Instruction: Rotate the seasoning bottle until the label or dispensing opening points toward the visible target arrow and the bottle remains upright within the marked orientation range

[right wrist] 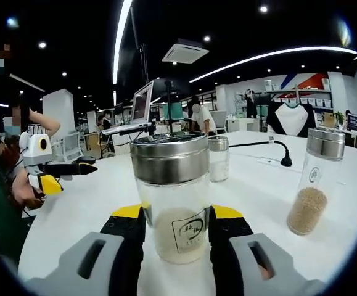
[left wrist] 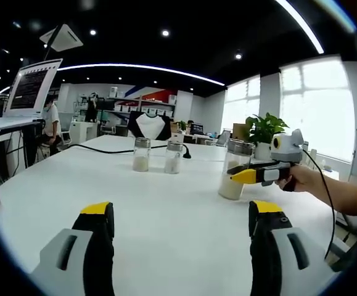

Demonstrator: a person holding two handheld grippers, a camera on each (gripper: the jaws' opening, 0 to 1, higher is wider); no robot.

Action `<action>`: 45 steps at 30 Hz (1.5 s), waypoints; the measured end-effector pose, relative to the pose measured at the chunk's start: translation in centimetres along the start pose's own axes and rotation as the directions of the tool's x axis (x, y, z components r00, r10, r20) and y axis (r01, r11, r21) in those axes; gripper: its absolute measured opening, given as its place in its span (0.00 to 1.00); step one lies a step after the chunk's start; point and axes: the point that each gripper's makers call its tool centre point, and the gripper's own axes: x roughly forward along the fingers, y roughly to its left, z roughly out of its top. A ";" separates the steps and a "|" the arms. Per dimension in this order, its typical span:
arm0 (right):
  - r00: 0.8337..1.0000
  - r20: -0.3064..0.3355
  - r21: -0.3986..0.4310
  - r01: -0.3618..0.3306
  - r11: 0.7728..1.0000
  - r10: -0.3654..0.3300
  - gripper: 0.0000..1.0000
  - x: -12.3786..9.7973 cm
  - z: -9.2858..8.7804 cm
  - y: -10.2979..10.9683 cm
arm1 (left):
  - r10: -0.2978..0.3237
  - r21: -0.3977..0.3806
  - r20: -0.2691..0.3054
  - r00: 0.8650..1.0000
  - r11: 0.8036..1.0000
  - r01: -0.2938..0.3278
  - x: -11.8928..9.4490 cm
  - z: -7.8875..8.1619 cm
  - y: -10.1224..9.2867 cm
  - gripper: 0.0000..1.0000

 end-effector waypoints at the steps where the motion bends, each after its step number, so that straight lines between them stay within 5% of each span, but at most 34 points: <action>1: 1.000 -0.001 -0.001 0.006 1.000 -0.006 0.39 0.0 0.0 -0.1 | 0.000 0.000 0.001 1.000 1.000 0.000 0.0 0.0 0.0 0.95; 45: 0.983 -0.001 0.028 0.186 0.982 -0.186 0.39 0.0 -0.3 -0.4 | -0.001 0.008 0.014 1.000 1.000 0.001 -0.3 0.4 -0.2 0.94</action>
